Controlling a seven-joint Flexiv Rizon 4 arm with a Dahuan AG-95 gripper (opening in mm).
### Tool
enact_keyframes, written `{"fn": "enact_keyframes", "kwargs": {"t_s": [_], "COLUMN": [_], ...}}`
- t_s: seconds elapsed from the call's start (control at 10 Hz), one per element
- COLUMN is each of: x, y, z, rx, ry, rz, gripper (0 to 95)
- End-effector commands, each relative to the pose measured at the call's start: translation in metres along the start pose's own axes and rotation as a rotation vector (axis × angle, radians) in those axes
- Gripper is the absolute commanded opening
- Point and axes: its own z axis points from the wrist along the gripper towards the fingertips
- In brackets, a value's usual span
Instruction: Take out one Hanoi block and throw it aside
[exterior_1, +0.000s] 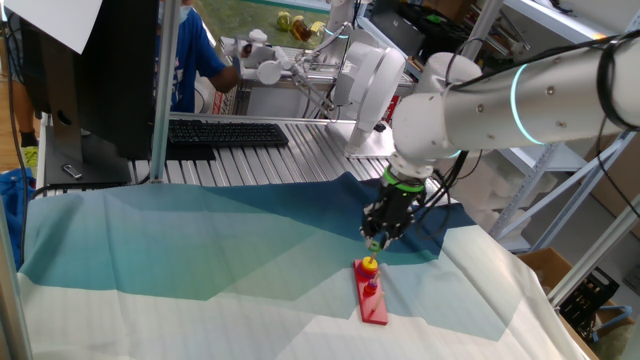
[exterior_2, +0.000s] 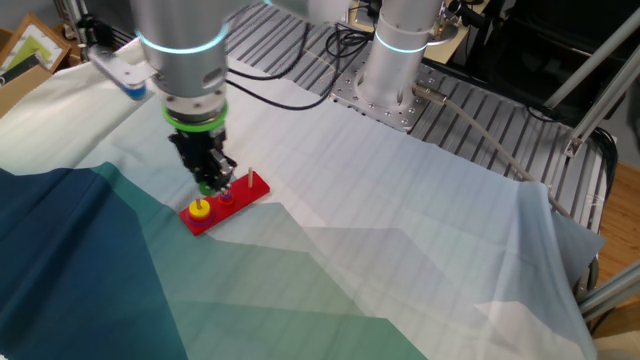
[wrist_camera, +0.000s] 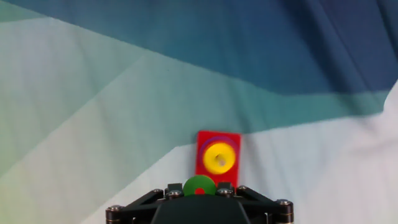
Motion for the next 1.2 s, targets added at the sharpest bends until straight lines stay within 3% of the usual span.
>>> {"fn": "enact_keyframes", "kwargs": {"t_s": [0.1, 0.4, 0.6, 0.9, 1.2], "x": [0.011, 0.014, 0.013, 0.014, 0.013], "y": [0.021, 0.032, 0.033, 0.032, 0.033], "z": [-0.002, 0.002, 0.007, 0.006, 0.002], "rx": [0.0, 0.006, 0.026, 0.028, 0.035], "ry": [0.002, 0.005, -0.004, -0.004, 0.027], "rz": [0.076, 0.119, 0.17, 0.206, 0.19], "gripper": [0.0, 0.0, 38.0, 95.0, 95.0]}}
